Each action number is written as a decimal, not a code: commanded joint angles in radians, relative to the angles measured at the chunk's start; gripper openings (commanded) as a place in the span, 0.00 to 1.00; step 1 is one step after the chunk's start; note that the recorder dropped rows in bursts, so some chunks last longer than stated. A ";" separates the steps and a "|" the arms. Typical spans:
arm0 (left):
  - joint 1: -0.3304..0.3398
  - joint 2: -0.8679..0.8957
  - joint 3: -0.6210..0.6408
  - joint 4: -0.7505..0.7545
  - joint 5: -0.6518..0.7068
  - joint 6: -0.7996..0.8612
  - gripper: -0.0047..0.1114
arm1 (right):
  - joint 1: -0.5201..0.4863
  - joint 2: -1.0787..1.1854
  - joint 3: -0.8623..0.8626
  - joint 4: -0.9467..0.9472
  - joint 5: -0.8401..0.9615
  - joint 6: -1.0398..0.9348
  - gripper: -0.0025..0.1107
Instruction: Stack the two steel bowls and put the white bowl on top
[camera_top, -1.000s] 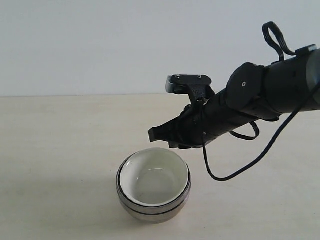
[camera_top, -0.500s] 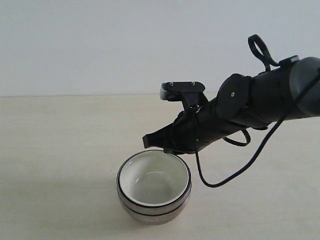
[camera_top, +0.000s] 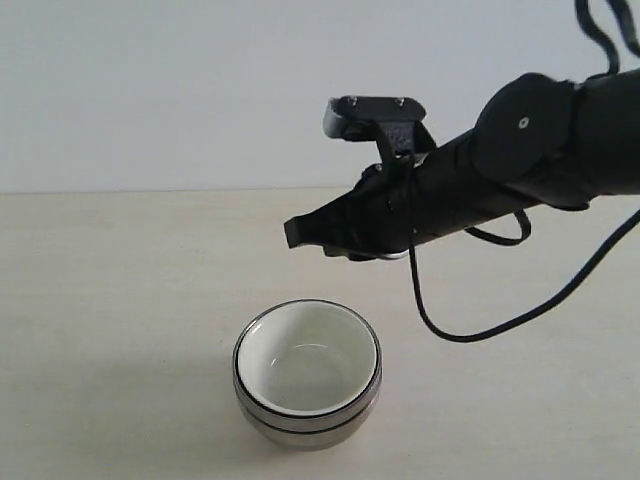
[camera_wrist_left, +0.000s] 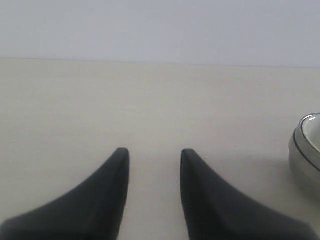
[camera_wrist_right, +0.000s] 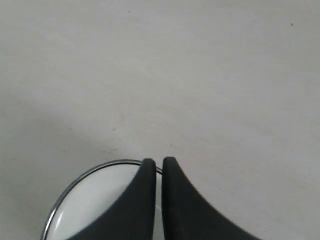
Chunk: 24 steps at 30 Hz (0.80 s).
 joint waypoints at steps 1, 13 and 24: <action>0.003 -0.003 0.004 -0.001 -0.007 0.003 0.32 | 0.002 -0.104 0.009 -0.028 0.029 -0.057 0.02; 0.003 -0.003 0.004 -0.001 -0.007 0.003 0.32 | 0.002 -0.599 0.329 -0.069 -0.221 -0.096 0.02; 0.003 -0.003 0.004 -0.001 -0.007 0.003 0.32 | -0.025 -1.153 0.548 -0.065 -0.363 -0.159 0.02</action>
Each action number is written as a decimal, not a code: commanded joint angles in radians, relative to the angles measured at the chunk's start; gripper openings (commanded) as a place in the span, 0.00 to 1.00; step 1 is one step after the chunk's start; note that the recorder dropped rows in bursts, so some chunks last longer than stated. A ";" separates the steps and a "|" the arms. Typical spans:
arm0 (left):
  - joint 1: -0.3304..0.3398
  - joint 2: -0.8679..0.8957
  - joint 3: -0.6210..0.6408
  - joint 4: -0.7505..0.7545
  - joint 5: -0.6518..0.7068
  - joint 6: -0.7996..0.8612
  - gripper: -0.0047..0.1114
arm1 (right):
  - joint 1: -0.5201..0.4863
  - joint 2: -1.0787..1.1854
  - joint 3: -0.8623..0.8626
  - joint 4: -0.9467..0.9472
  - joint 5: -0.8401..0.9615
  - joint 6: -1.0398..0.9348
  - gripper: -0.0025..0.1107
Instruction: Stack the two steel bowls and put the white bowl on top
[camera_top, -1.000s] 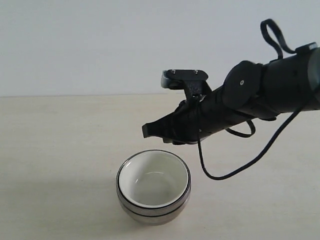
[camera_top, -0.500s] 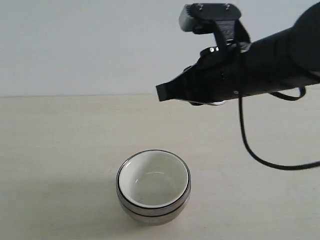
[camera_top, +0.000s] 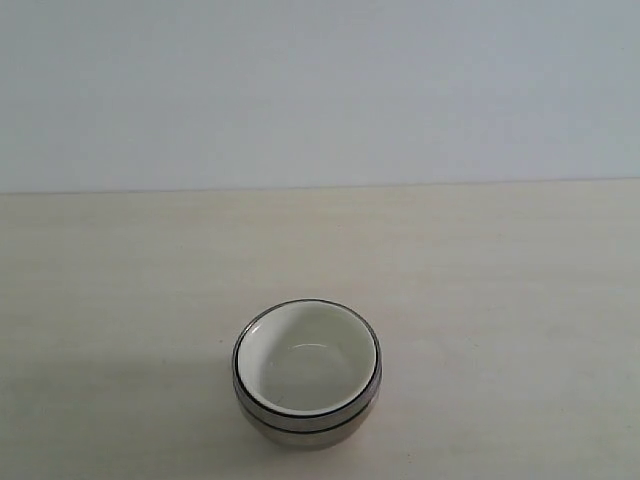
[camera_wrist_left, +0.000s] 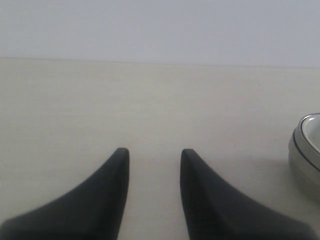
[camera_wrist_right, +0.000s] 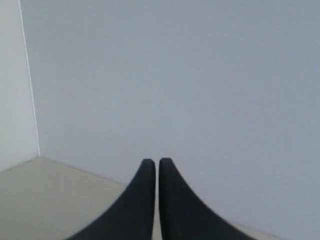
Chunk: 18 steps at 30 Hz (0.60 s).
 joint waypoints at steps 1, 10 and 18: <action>0.003 -0.003 0.004 -0.001 -0.007 0.003 0.32 | -0.033 -0.118 0.073 0.003 -0.048 -0.016 0.02; 0.003 -0.003 0.004 -0.001 -0.007 0.003 0.32 | -0.041 -0.441 0.083 0.003 0.017 -0.007 0.02; 0.003 -0.003 0.004 -0.001 -0.007 0.003 0.32 | -0.132 -0.582 0.083 0.009 0.142 0.094 0.02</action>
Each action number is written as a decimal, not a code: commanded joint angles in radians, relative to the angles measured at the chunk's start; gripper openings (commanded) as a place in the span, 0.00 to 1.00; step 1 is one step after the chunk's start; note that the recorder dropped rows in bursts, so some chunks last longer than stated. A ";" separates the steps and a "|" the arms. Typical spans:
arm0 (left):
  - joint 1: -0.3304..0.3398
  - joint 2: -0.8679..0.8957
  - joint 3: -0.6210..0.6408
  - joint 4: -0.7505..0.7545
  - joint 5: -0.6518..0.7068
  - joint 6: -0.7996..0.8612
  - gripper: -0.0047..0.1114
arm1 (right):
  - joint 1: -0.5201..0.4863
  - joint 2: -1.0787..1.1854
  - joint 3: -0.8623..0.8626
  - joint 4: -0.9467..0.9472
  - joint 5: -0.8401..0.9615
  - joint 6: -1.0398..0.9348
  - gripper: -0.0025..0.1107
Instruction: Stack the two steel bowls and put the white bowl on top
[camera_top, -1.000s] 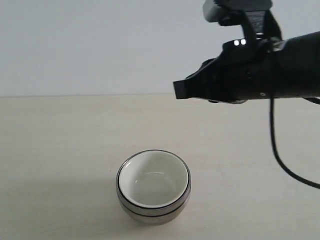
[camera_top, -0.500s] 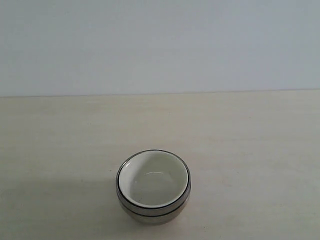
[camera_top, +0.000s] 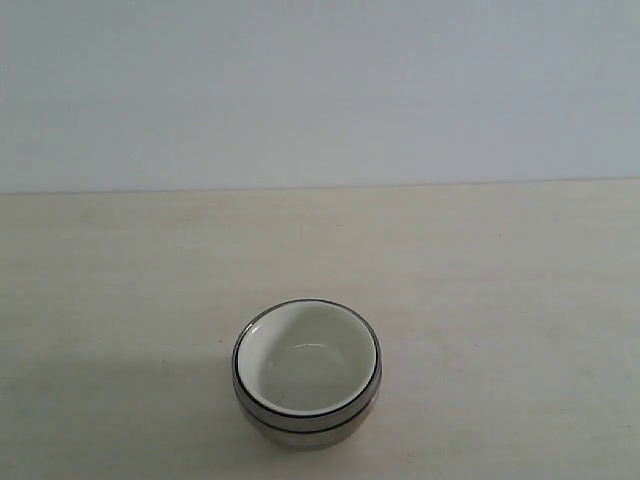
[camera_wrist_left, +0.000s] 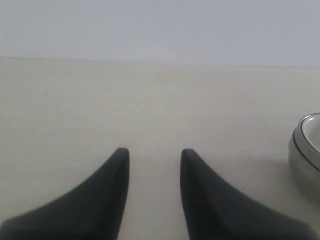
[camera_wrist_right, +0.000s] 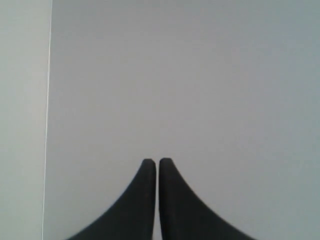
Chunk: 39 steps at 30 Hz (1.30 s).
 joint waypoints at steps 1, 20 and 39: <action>0.003 -0.003 0.004 -0.001 -0.007 0.003 0.32 | -0.112 -0.024 0.001 0.005 0.084 0.069 0.02; 0.003 -0.003 0.004 -0.001 -0.007 0.003 0.32 | -0.519 -0.024 0.115 0.063 0.205 0.047 0.02; 0.003 -0.003 0.004 -0.001 -0.007 0.003 0.32 | -0.519 -0.024 0.520 0.093 0.041 0.107 0.02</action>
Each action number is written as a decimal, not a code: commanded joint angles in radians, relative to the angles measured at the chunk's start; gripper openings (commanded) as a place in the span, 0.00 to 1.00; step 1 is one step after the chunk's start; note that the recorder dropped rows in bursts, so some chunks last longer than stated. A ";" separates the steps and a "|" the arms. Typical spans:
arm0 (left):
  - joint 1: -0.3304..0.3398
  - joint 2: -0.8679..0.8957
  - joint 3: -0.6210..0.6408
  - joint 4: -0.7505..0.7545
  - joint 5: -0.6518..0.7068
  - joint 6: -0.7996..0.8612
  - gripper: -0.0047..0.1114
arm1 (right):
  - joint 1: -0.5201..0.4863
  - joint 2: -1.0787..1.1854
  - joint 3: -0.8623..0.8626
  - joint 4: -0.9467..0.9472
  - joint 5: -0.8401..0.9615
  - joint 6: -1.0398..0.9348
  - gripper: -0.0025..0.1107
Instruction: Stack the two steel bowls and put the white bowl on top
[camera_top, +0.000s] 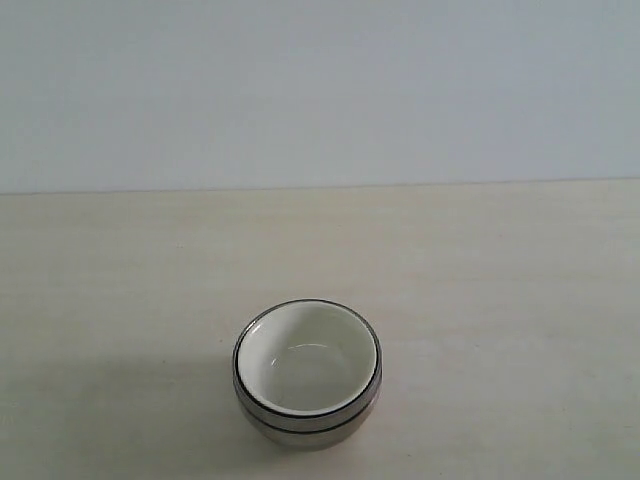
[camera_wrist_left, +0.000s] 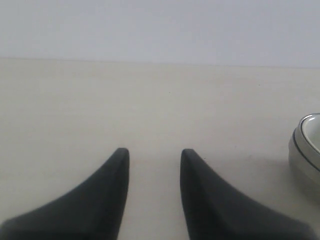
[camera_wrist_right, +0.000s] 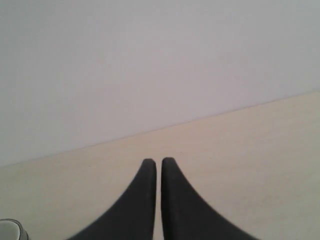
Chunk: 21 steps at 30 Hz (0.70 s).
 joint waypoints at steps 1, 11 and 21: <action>0.003 -0.003 0.004 -0.001 -0.007 0.003 0.32 | -0.002 -0.007 0.005 -0.007 -0.001 -0.026 0.02; 0.003 -0.003 0.004 -0.001 -0.007 0.003 0.32 | -0.002 -0.007 0.005 -0.007 -0.001 -0.013 0.02; 0.003 -0.003 0.004 -0.001 -0.007 0.003 0.32 | -0.002 -0.007 0.005 -0.007 -0.001 -0.013 0.02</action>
